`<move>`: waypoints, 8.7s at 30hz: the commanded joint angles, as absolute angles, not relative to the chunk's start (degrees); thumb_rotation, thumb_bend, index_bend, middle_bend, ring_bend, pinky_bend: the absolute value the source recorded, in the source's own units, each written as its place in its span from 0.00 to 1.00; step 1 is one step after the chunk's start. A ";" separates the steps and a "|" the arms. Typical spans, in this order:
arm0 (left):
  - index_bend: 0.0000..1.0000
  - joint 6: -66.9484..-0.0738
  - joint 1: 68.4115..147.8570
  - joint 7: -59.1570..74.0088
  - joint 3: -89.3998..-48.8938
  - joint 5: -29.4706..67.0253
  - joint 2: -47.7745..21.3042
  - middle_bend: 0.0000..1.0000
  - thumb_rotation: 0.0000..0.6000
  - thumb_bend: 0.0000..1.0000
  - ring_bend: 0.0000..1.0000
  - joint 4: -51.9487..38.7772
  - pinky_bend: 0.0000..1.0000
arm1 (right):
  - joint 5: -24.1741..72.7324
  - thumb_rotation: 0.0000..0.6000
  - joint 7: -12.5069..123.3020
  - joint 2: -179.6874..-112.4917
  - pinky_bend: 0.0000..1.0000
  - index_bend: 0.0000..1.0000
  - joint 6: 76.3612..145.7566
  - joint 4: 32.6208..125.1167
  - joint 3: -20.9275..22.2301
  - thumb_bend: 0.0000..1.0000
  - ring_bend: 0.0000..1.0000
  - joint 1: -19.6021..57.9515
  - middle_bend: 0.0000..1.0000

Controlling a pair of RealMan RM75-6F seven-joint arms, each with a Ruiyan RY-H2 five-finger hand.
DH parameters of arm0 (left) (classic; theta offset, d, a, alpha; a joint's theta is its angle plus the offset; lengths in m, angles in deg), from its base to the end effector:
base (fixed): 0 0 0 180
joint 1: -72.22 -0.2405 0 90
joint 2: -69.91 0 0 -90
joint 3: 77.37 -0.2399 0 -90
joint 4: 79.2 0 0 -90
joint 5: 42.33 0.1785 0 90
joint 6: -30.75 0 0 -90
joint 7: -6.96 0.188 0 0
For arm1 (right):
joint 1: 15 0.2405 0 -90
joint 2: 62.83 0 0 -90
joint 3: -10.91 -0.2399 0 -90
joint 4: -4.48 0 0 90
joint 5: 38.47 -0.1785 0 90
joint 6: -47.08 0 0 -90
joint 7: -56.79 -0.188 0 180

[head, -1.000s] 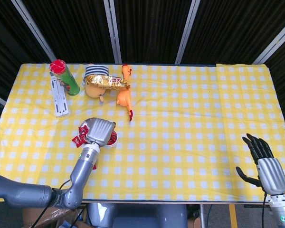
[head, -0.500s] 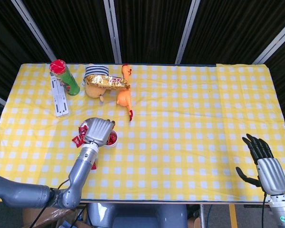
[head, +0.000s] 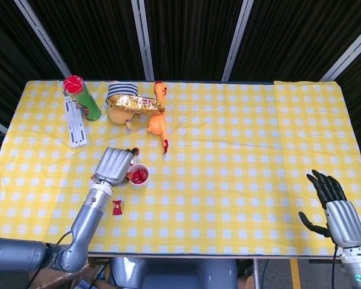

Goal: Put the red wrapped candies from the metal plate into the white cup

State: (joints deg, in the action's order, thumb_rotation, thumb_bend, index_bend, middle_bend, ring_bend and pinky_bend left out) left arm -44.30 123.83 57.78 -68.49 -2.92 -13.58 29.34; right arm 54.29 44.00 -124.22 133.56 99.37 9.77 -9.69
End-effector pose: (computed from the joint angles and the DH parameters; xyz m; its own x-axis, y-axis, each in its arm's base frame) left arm -0.0817 0.3511 0.0372 0.6103 0.1744 0.7727 0.7830 -0.2810 -0.5549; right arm -0.2581 -0.2160 0.1811 0.1963 -0.0335 0.9800 -0.9731 -0.1300 0.1904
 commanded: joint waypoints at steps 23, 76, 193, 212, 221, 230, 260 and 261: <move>0.34 -41.54 111.64 56.53 -88.76 19.28 -7.88 0.91 1.00 0.27 1.00 30.28 0.96 | 54.09 1.00 44.52 -124.45 0.00 0.00 133.66 99.34 9.62 0.39 0.00 -9.75 0.00; 0.55 -34.35 108.86 54.32 -82.74 17.48 -16.16 0.91 1.00 0.40 1.00 20.83 0.96 | 54.23 1.00 44.76 -124.49 0.00 0.00 133.74 99.37 9.68 0.39 0.00 -9.82 0.00; 0.25 -35.32 110.92 54.93 -75.37 -6.68 -10.48 0.91 1.00 0.59 0.99 18.09 0.96 | 54.27 1.00 44.43 -124.39 0.00 0.00 133.50 99.59 9.80 0.39 0.00 -9.78 0.00; 0.25 -34.62 112.86 56.60 -74.55 -9.90 -15.81 0.91 1.00 0.59 0.99 13.25 0.96 | 54.36 1.00 43.92 -124.17 0.00 0.00 133.96 99.59 9.76 0.39 0.00 -9.99 0.00; 0.25 -34.89 112.53 56.19 -75.34 -8.77 -15.88 0.91 1.00 0.59 0.99 13.94 0.96 | 54.41 1.00 44.21 -124.24 0.00 0.00 133.94 99.57 9.87 0.39 0.00 -10.05 0.00; 0.25 -35.77 111.42 55.20 -76.83 -6.07 -14.36 0.91 1.00 0.59 0.99 16.62 0.96 | 54.55 1.00 44.55 -124.36 0.00 0.00 133.85 99.66 9.99 0.39 0.00 -10.05 0.00; 0.29 -36.85 109.17 53.86 -79.95 -0.21 -11.94 0.91 1.00 0.59 0.99 22.38 0.96 | 54.80 1.00 44.63 -124.46 0.00 0.00 133.93 99.63 10.04 0.39 0.00 -10.03 0.00; 0.31 -36.89 109.04 53.76 -80.11 0.01 -11.67 0.91 1.00 0.59 0.99 22.79 0.96 | 54.81 1.00 44.61 -124.46 0.00 0.00 133.95 99.63 10.05 0.39 0.00 -10.04 0.00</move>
State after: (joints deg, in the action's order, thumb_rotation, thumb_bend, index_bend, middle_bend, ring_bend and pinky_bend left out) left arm -36.80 109.14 53.77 -79.97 -0.14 -11.82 22.66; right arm 54.81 44.61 -124.46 133.95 99.63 10.05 -10.04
